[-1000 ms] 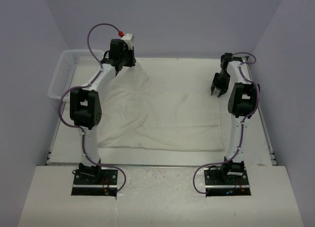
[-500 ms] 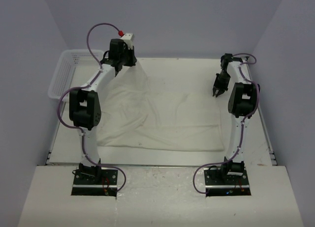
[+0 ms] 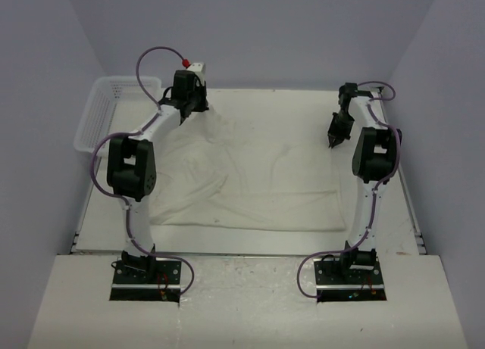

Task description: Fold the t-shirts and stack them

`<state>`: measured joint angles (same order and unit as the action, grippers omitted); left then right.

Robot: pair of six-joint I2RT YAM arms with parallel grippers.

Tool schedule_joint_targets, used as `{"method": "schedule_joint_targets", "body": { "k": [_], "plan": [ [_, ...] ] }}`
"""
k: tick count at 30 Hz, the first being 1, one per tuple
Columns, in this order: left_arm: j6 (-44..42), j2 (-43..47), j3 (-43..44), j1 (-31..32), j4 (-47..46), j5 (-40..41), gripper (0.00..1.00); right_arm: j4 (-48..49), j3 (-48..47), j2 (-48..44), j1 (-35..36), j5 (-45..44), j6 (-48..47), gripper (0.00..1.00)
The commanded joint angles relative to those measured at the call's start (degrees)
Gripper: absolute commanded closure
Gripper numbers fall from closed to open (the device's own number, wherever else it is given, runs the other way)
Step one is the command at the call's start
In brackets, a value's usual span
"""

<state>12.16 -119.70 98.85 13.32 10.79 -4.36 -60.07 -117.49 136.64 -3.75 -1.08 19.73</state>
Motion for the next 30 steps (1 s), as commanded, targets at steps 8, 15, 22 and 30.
{"method": "schedule_joint_targets", "body": {
  "k": [8, 15, 22, 30],
  "plan": [
    [7.52, 10.62, -7.97, 0.48, -1.03, 9.89, 1.00, 8.74, 5.69, -11.56, 0.67, -2.35, -1.80, 1.00],
    [9.19, 16.94, -11.22, 1.18, -0.68, 9.90, 1.00, 13.14, 11.49, -16.75, 1.37, -0.76, -1.18, 1.00],
    [10.86, 21.34, -15.08, 2.15, 0.73, 9.46, 1.00, 13.92, 14.91, -18.33, 2.52, -1.38, -0.92, 1.00],
    [11.30, 27.93, -19.65, 3.38, 2.83, 11.39, 1.00, 16.30, 22.29, -22.46, 3.31, -4.09, 1.45, 1.00]
  ]
}}
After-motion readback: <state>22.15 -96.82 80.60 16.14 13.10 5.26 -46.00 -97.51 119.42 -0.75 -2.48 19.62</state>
